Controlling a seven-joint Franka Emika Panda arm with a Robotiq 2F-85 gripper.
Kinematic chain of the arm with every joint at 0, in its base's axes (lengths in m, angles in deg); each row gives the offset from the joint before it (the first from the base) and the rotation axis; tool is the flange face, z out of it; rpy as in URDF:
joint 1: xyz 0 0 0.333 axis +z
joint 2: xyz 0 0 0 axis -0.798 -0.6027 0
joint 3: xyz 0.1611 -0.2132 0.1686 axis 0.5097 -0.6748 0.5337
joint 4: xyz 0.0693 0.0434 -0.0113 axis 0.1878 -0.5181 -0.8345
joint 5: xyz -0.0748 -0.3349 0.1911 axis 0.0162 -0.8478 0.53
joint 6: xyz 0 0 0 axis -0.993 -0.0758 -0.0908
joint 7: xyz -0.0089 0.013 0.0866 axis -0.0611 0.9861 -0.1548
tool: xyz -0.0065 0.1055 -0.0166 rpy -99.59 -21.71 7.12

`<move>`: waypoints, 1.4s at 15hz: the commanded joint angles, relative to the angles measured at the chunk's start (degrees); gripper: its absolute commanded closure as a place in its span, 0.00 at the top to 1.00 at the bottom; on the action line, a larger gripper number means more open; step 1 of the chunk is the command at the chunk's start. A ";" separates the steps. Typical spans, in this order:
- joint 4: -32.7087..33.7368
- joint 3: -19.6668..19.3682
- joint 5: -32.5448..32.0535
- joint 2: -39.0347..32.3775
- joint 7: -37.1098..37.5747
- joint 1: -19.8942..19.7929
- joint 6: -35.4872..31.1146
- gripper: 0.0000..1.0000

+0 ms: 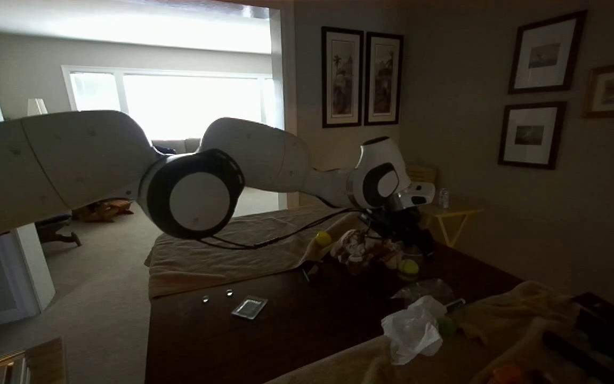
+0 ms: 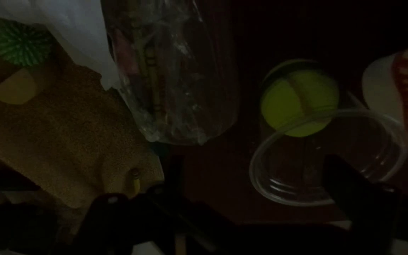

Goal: Pick up the cup and move it to the right

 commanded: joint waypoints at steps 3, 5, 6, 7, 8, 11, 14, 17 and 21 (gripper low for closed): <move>0.38 -1.90 -0.70 -1.34 1.69 0.29 -0.79 1.00; 0.41 -2.38 -0.68 -1.62 1.63 0.35 -0.76 0.74; 0.40 -2.55 -0.63 -1.76 1.58 0.38 -0.71 0.71; 0.42 -2.72 -0.62 -1.87 1.54 0.40 -0.70 0.70; 0.43 -2.90 -0.61 -1.99 1.52 0.45 -0.74 0.62; 0.45 -3.15 -0.54 -2.10 1.42 0.55 -0.70 0.40; 0.45 -3.29 -0.48 -2.12 1.43 0.62 -0.70 0.19; 0.45 -3.36 -0.38 -2.05 1.59 0.65 -0.72 0.00; 0.80 -3.69 -0.60 -1.69 1.88 0.89 -1.29 0.02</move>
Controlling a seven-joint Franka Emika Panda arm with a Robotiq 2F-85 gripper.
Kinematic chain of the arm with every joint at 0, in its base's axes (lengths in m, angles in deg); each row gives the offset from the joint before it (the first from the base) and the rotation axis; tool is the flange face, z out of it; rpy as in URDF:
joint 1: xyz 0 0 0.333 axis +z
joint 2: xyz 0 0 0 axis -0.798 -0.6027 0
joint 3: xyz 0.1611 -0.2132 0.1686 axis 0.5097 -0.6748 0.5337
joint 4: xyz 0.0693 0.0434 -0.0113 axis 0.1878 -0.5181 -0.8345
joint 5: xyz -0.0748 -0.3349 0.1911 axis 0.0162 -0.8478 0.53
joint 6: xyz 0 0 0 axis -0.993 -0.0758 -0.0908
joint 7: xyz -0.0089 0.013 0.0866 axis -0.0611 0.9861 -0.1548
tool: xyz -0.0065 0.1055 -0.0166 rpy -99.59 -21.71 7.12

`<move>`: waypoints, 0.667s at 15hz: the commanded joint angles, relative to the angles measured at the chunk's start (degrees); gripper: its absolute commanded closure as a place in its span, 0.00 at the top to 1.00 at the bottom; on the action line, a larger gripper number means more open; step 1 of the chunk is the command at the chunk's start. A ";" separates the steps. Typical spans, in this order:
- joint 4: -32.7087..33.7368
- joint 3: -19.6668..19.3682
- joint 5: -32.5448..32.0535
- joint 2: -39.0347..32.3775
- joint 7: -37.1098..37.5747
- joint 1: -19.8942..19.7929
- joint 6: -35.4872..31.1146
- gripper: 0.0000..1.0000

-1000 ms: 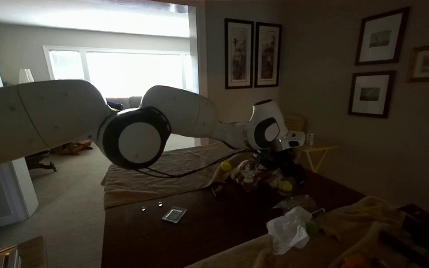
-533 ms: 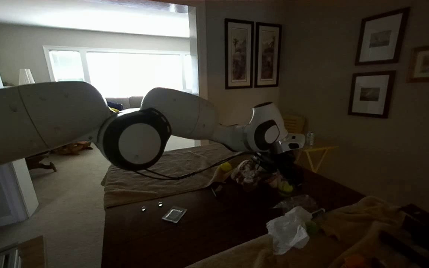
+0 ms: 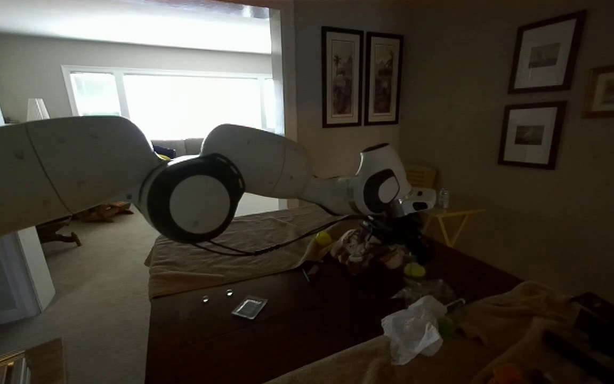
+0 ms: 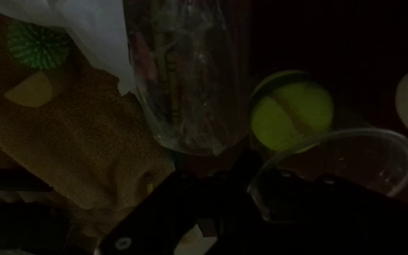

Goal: Pick up the cup and move it to the right

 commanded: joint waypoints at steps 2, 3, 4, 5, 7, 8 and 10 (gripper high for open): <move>0.53 -1.14 -0.62 0.16 1.77 0.56 -0.97 0.02; 0.57 -1.29 -0.57 0.30 1.95 0.60 -1.02 0.02; 0.63 -1.50 -0.48 0.53 2.42 0.62 -1.05 0.02; 0.64 -1.60 -0.31 0.82 2.96 0.60 -0.89 0.02; 0.78 -1.82 -0.04 1.44 4.50 0.56 -0.41 0.02; 0.91 -2.01 -0.09 1.73 5.18 0.60 -0.24 0.02; 0.74 -2.90 -0.42 2.70 7.30 0.91 0.46 0.02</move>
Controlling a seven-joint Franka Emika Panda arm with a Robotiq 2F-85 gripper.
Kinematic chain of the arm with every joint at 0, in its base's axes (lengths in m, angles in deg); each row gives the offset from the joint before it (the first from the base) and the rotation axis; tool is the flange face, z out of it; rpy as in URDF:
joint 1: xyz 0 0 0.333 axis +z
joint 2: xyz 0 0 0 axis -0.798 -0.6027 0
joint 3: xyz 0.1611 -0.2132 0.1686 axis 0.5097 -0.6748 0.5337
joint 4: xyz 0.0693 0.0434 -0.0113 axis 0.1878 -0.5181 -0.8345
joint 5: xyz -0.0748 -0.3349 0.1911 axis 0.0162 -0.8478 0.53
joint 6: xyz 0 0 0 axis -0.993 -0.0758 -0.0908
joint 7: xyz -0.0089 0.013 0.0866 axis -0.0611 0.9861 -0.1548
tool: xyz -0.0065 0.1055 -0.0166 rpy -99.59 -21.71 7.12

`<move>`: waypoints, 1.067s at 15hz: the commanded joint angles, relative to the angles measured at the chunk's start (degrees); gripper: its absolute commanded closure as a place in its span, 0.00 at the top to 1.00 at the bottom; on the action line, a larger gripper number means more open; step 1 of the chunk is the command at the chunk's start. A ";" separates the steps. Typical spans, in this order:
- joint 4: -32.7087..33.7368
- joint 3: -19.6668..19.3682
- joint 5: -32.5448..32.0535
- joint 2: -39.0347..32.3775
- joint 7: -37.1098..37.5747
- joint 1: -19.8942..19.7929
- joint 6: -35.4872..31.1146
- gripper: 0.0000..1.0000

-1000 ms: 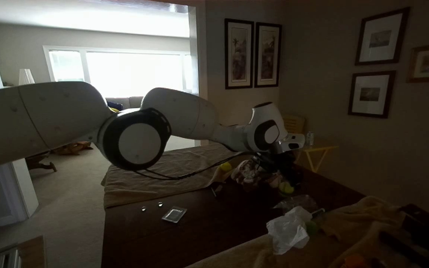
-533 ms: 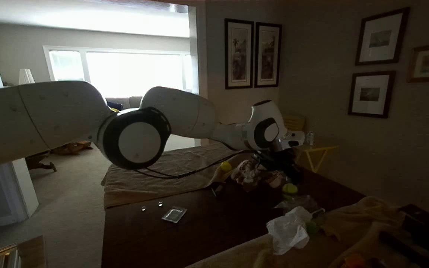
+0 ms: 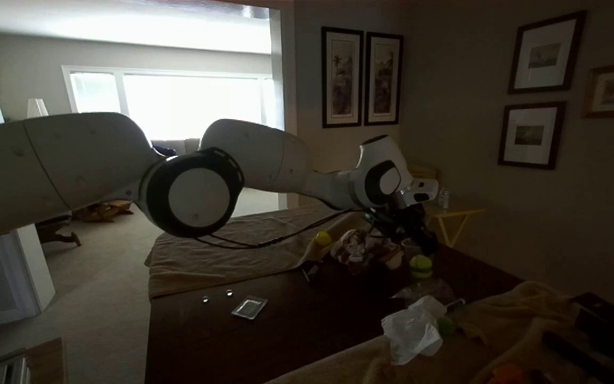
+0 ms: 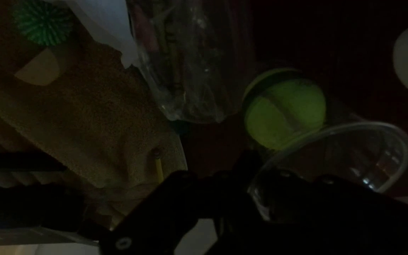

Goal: Pick up the cup and move it to the right

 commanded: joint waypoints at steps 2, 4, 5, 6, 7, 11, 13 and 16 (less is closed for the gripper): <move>-0.23 -2.10 -0.39 2.83 5.61 0.87 1.83 0.02; -0.60 -2.67 -0.29 4.21 7.29 1.13 3.23 0.02; -0.78 -2.95 -0.30 4.96 8.19 1.27 4.21 0.02; -0.87 -3.26 -0.33 5.66 9.08 1.38 5.12 0.02; -0.99 -3.45 -0.27 6.43 9.91 1.47 6.39 0.02; -0.85 -4.67 -0.03 8.67 15.07 1.40 11.43 0.02; -0.65 -5.30 0.03 9.43 17.72 1.10 13.17 0.02; -0.42 -6.62 0.00 10.16 21.93 0.46 15.13 0.02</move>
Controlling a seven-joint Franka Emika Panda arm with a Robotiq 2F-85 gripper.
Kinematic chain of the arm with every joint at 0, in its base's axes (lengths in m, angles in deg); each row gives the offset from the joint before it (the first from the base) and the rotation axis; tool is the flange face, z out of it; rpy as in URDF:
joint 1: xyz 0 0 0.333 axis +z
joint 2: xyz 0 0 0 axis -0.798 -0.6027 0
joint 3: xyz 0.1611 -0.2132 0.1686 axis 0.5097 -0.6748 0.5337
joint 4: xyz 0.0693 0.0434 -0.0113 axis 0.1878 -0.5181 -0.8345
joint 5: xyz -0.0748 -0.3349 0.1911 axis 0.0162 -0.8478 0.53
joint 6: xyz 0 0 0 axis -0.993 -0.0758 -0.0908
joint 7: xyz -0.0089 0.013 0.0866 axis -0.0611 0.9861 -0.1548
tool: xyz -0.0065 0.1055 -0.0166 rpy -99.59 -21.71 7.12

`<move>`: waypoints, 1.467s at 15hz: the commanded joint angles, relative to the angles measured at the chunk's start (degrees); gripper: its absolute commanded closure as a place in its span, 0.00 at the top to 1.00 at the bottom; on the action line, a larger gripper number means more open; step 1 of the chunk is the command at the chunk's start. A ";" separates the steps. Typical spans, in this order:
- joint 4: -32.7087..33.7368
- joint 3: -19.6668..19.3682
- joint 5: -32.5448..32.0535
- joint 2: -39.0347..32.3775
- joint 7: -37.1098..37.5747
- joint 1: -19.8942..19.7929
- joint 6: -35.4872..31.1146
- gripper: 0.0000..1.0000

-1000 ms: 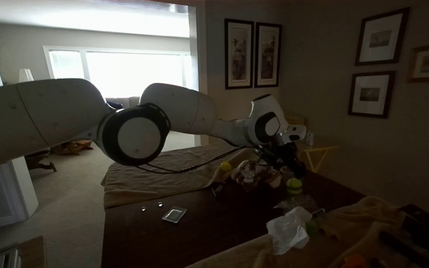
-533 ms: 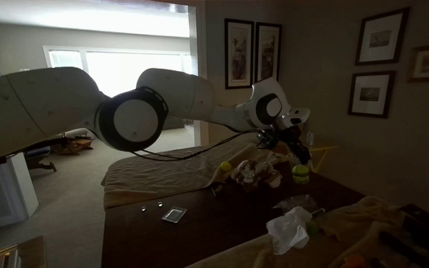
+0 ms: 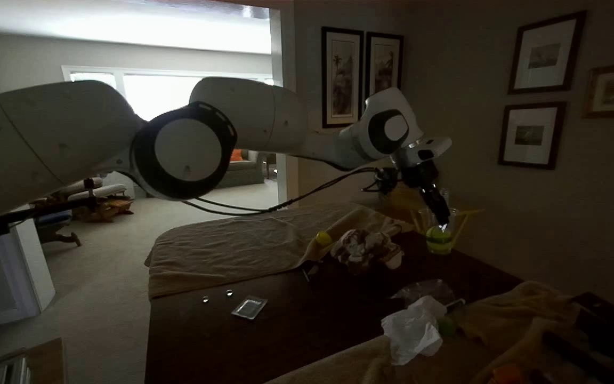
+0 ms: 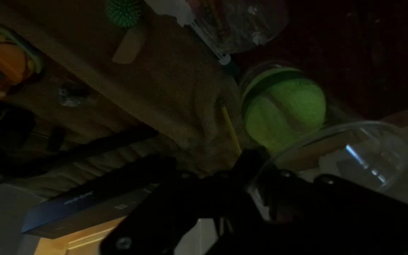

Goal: Pick up the cup and move it to the right

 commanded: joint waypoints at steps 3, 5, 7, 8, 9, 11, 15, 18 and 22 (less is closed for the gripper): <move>-0.25 -2.88 0.18 2.23 9.19 -1.37 4.42 0.02; -0.10 -3.98 0.27 2.74 12.19 -2.45 5.79 0.02; -0.05 -5.02 0.30 3.05 14.90 -3.49 7.15 0.02; 0.02 -5.56 0.32 3.27 16.43 -4.14 7.84 0.02; 0.05 -6.07 0.31 3.45 17.78 -4.72 8.54 0.02; 0.18 -7.19 0.27 3.85 20.52 -6.12 9.96 0.02; 0.18 -9.49 0.10 4.15 25.18 -8.61 12.46 0.02; 0.33 -10.92 0.10 4.57 27.74 -10.25 13.95 0.02; 0.44 -12.28 0.14 4.90 30.21 -11.55 15.45 0.02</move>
